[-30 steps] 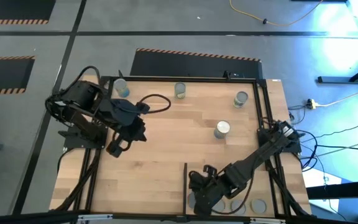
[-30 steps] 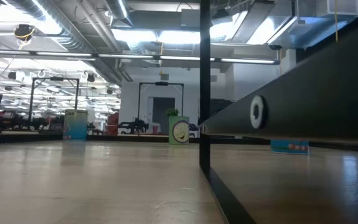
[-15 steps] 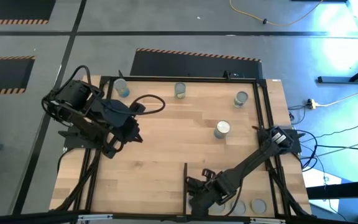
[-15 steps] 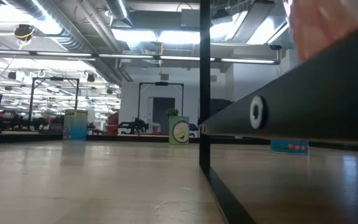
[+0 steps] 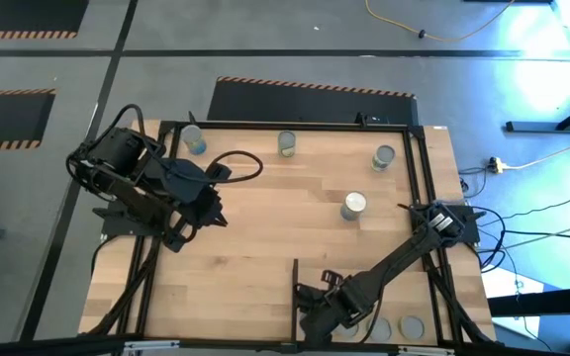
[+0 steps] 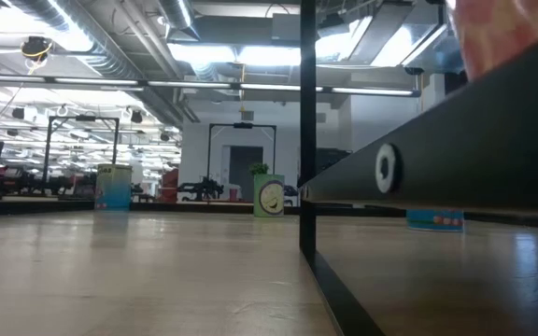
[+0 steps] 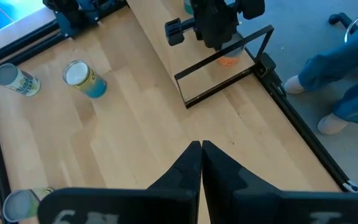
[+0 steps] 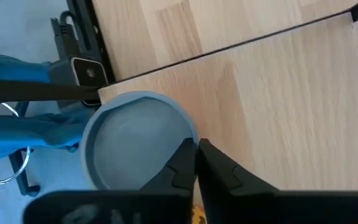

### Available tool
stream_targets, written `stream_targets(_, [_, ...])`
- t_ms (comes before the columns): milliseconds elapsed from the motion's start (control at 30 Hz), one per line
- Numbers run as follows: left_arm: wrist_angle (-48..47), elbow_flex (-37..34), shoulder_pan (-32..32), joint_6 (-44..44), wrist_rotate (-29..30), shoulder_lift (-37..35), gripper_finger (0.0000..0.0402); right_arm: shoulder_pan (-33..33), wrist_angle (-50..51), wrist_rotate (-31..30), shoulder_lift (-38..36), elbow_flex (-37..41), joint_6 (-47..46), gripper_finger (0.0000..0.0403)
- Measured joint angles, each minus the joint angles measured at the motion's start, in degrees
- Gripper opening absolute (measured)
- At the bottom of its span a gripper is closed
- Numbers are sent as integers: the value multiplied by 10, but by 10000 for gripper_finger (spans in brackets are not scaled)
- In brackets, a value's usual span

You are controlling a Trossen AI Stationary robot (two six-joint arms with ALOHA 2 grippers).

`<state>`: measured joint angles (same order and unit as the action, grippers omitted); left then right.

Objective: Pick and place cans onto a shelf
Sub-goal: Put the canned sauce on the shelf, then put the left canned cherries on the shelf

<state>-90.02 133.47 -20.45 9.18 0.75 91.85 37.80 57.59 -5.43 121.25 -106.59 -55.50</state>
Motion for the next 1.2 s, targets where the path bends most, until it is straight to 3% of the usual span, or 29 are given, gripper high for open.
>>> stream_targets(200, [0, 0, 0, 0, 0, 0, 6, 0, 6, 1, 0, 0, 3, 47])
stream_targets(533, [0, 0, 0, 4, 10, 0, 6, 0, 2, 0, 0, -4, 29, 52])
stream_targets(767, [0, 0, 0, 11, 17, 0, 6, 0, 17, -3, -1, -78, 61, 52])
stream_targets(933, [0, 0, 0, 30, 17, 0, 6, 0, 93, -51, -1, -158, 34, 52])
stream_targets(1200, [0, 0, 0, 31, 18, 0, 6, -7, 318, -167, -9, -285, -30, 52])
